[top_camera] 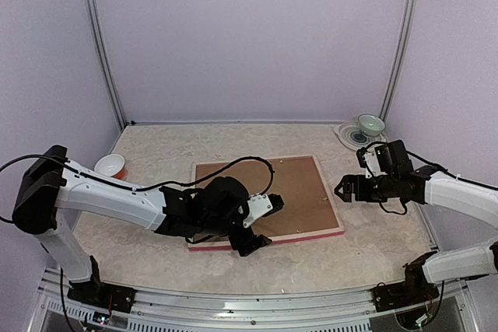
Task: Put the photo into the frame
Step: Pick up the photo frame from the center of the board.
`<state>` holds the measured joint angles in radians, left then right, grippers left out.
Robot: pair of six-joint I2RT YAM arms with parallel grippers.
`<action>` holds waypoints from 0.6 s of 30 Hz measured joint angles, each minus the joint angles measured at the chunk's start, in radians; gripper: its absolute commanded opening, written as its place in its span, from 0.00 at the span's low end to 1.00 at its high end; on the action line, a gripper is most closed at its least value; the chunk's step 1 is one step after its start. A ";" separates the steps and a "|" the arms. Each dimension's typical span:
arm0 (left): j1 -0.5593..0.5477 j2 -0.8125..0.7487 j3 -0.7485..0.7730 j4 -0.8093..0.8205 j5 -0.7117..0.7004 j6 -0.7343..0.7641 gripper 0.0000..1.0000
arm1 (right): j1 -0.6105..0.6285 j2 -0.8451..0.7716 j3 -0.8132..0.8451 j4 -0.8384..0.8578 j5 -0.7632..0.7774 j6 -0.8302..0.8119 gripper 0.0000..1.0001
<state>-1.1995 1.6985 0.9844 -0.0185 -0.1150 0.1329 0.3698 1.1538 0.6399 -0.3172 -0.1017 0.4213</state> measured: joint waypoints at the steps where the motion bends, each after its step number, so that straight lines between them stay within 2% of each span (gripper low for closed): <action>1: 0.011 0.000 0.000 0.008 0.017 0.010 0.88 | 0.000 -0.007 0.000 0.000 -0.005 0.001 0.99; 5: 0.053 0.005 0.000 0.039 0.080 0.047 0.85 | 0.000 -0.022 -0.004 0.000 -0.018 0.003 0.99; 14: 0.071 0.096 0.006 0.085 0.157 0.093 0.76 | 0.000 -0.022 -0.009 0.000 -0.038 0.003 0.99; 18: 0.077 0.136 0.006 0.101 0.169 0.102 0.69 | 0.000 -0.022 -0.010 0.000 -0.041 0.003 0.99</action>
<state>-1.1229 1.8347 0.9901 0.0830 0.0540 0.2348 0.3698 1.1320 0.6300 -0.3168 -0.1429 0.4244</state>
